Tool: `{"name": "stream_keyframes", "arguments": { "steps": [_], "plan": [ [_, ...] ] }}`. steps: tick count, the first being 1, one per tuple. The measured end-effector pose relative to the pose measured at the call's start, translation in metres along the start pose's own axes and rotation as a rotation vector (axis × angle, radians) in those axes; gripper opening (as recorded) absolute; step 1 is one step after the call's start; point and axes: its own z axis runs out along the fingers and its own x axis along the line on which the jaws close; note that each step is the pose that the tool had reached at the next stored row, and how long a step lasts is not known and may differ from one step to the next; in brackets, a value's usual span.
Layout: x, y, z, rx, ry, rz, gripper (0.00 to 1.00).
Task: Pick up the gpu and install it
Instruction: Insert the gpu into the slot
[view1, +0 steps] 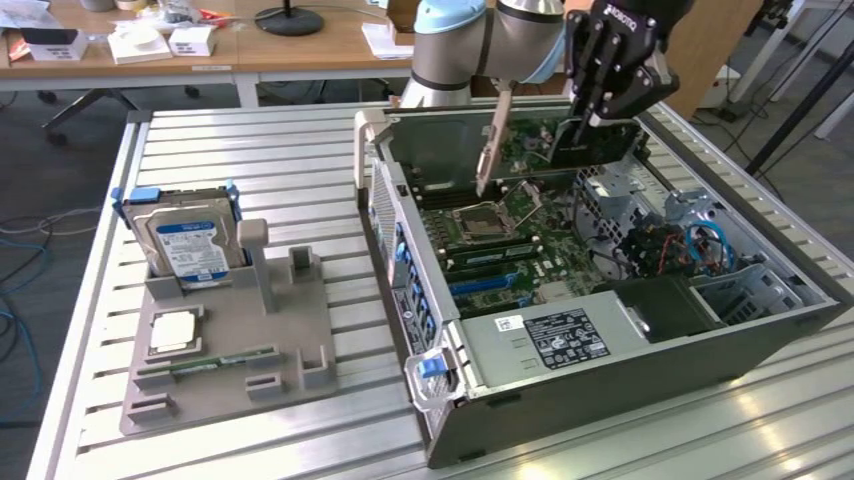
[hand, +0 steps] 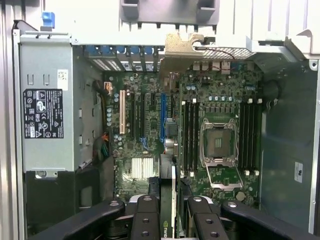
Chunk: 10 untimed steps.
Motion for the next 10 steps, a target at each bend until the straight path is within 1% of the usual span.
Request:
{"name": "stream_keyframes", "arguments": {
  "steps": [2,5,10],
  "plan": [
    [0.0000,0.0001,0.0003,0.0003,0.0002,-0.016,0.26],
    [0.0000,0.0001,0.0013,0.0005,-0.0003,-0.016,0.26],
    [0.0002,0.0001,0.0099,0.0005,-0.0020,-0.019,0.26]
  ]
}}
